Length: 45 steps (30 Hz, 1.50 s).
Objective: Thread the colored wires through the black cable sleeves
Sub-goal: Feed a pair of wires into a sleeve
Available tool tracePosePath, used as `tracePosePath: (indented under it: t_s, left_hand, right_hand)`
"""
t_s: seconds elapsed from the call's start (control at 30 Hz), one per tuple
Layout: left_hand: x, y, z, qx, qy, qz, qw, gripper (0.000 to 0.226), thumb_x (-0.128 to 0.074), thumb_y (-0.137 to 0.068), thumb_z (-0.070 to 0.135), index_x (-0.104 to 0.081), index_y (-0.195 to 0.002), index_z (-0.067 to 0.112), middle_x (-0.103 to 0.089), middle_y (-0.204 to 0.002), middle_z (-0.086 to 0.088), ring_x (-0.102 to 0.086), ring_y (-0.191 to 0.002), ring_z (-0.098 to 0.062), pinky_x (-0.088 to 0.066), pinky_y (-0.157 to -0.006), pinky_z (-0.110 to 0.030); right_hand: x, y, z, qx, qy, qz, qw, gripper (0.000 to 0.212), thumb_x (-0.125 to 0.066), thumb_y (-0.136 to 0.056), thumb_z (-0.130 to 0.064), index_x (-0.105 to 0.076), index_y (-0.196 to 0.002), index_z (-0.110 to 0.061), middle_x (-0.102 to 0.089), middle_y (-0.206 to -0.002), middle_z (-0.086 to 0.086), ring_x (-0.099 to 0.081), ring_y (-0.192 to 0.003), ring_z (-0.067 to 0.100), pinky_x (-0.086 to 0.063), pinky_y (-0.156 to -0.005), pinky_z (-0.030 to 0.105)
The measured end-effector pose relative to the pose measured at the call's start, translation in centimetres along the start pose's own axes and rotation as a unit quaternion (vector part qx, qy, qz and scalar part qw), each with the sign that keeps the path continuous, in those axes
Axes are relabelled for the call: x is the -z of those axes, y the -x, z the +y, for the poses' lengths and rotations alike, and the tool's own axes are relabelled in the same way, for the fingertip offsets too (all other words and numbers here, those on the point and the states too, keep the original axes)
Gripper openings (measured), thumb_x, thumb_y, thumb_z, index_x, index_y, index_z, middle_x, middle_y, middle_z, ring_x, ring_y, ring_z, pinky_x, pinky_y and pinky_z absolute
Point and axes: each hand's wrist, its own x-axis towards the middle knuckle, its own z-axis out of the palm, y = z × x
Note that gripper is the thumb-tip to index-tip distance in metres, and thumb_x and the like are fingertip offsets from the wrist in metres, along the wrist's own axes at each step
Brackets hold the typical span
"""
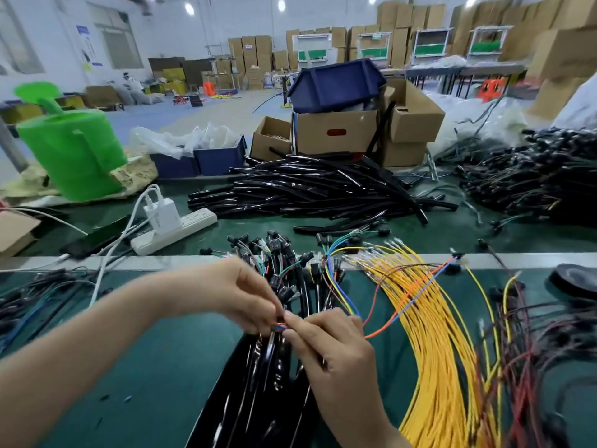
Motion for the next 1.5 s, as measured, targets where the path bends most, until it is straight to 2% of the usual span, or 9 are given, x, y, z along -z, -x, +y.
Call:
tracePosePath:
  t_s: [0.13,0.23,0.43,0.67,0.83,0.97,1.1,1.27,1.5]
  left_hand:
    - [4.0,-7.8,3.3,-0.031,-0.266,0.154,0.951,0.019,-0.060,-0.092,0.025,-0.072,-0.099,0.012,-0.074,-0.077,0.006,-0.068,-0.071,-0.001,-0.054,-0.064,-0.015]
    - [4.8,-15.5,3.8,-0.015,-0.394,0.242,0.887,0.033,-0.047,-0.093,0.007,-0.062,-0.122,0.009,-0.067,-0.115,-0.009,-0.063,-0.105,-0.020,-0.050,-0.093,-0.032]
    - [5.0,-23.1,1.8,0.079,-0.517,0.179,0.834,0.044,-0.052,-0.093,0.010,-0.046,-0.136,0.006,-0.054,-0.132,-0.015,-0.052,-0.120,-0.032,-0.045,-0.099,-0.039]
    - [5.9,-22.2,1.4,-0.017,-0.387,0.229,0.893,0.027,-0.067,-0.088,0.017,-0.066,-0.113,0.007,-0.067,-0.114,-0.009,-0.060,-0.107,-0.023,-0.045,-0.094,-0.028]
    - [6.7,-16.2,4.4,-0.180,-0.089,0.358,0.912,0.015,-0.067,-0.086,0.011,-0.070,-0.101,0.011,-0.067,-0.091,0.000,-0.060,-0.083,-0.010,-0.047,-0.088,-0.028]
    - [7.7,-7.2,8.5,-0.316,0.268,0.409,0.813,0.006,-0.063,-0.087,0.008,-0.064,-0.088,0.014,-0.065,-0.090,0.001,-0.059,-0.086,-0.013,-0.050,-0.086,-0.030]
    - [7.6,2.1,9.1,-0.470,0.285,0.432,0.715,0.003,-0.052,-0.095,0.017,-0.055,-0.094,0.017,-0.071,-0.089,0.002,-0.065,-0.091,-0.019,-0.051,-0.089,-0.039]
    - [1.1,4.0,2.8,-0.395,0.013,0.442,0.805,0.020,-0.046,-0.096,0.014,-0.059,-0.098,0.028,-0.066,-0.068,0.003,-0.044,-0.047,-0.009,-0.038,-0.046,-0.018]
    - [-7.8,0.3,-7.2,-0.232,-0.168,0.363,0.887,0.021,-0.055,-0.088,0.030,-0.068,-0.102,0.020,-0.067,-0.071,0.015,-0.058,-0.066,0.008,-0.047,-0.070,-0.018]
  right_hand:
    - [-1.1,0.6,0.5,-0.018,0.018,-0.014,1.000,0.012,-0.075,-0.072,-0.018,-0.078,-0.084,-0.017,-0.063,-0.070,-0.007,-0.056,-0.067,0.007,-0.036,-0.071,0.022]
    - [-1.3,0.9,1.0,-0.012,0.029,-0.047,0.998,0.011,-0.076,-0.067,-0.022,-0.077,-0.078,-0.020,-0.062,-0.066,-0.009,-0.054,-0.064,0.005,-0.035,-0.069,0.021]
    - [-1.4,0.4,2.0,-0.055,0.023,-0.036,0.998,0.012,-0.077,-0.059,-0.025,-0.078,-0.071,-0.021,-0.063,-0.061,-0.012,-0.055,-0.058,0.002,-0.033,-0.063,0.015]
    - [-1.0,0.4,2.1,-0.086,-0.007,-0.067,0.994,0.011,-0.077,-0.062,-0.025,-0.078,-0.073,-0.023,-0.065,-0.065,-0.014,-0.055,-0.062,-0.001,-0.033,-0.064,0.013]
    - [-0.2,0.2,1.9,-0.112,-0.022,-0.085,0.990,0.008,-0.075,-0.068,-0.024,-0.078,-0.074,-0.022,-0.067,-0.068,-0.016,-0.057,-0.069,0.000,-0.035,-0.066,0.014]
    - [0.4,0.0,1.5,-0.180,-0.064,-0.118,0.975,0.014,-0.070,-0.072,-0.030,-0.079,-0.080,-0.023,-0.069,-0.072,-0.013,-0.057,-0.076,-0.004,-0.041,-0.073,0.027]
    - [0.6,0.0,1.1,-0.201,-0.077,-0.125,0.968,0.012,-0.080,-0.075,-0.017,-0.079,-0.080,-0.027,-0.069,-0.072,-0.021,-0.063,-0.075,0.000,-0.046,-0.073,0.027]
    - [1.1,-0.8,0.7,-0.275,-0.161,-0.107,0.942,0.020,-0.076,-0.077,-0.011,-0.077,-0.078,-0.031,-0.072,-0.072,-0.018,-0.066,-0.071,-0.002,-0.044,-0.064,0.007]
    - [1.2,-1.5,0.5,-0.345,-0.269,-0.082,0.895,0.019,-0.070,-0.082,-0.009,-0.078,-0.075,-0.025,-0.073,-0.069,0.000,-0.065,-0.064,0.004,-0.048,-0.065,0.010]
